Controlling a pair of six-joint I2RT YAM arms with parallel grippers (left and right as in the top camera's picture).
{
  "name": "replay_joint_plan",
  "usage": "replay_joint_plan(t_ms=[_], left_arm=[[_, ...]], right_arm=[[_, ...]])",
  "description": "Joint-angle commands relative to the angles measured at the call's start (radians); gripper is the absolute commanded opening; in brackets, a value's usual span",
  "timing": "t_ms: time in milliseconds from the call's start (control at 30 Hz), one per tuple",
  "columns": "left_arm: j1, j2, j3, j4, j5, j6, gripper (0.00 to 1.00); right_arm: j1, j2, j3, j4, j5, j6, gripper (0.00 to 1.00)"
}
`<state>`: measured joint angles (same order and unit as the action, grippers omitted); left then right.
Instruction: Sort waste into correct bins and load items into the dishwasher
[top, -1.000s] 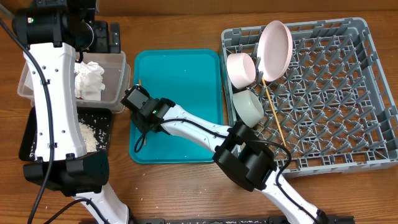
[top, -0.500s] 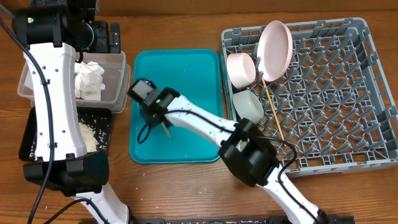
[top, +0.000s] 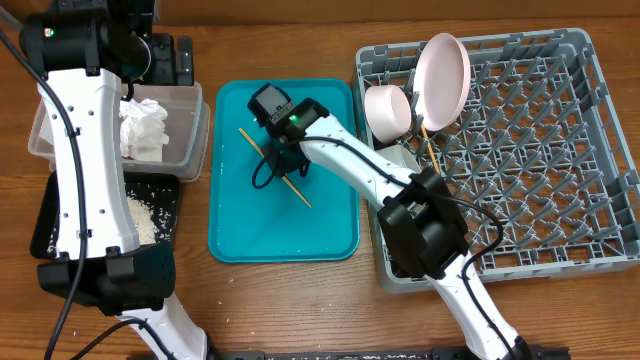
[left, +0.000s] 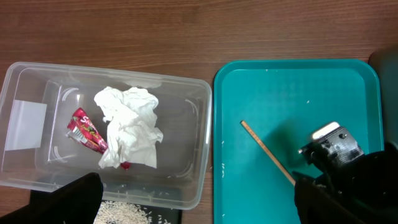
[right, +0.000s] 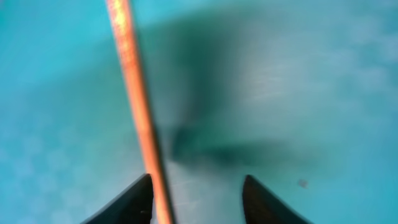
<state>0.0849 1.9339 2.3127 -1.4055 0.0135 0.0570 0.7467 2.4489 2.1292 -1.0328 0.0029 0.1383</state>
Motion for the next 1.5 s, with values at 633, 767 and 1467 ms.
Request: replay_joint_plan(t_ms=[633, 767, 1467], left_arm=[[-0.006, 0.009, 0.018, 0.004, -0.006, -0.012, 1.00], [-0.006, 0.009, 0.018, 0.004, -0.006, -0.012, 1.00], [-0.006, 0.009, 0.018, 0.004, -0.006, -0.012, 1.00]], right_arm=[[0.122, -0.047, -0.258, 0.100, 0.025, -0.166, 0.21], [0.122, -0.047, -0.258, 0.094, 0.025, -0.164, 0.04], [-0.127, -0.093, 0.567, -0.642, 0.053, 0.061, 0.04]])
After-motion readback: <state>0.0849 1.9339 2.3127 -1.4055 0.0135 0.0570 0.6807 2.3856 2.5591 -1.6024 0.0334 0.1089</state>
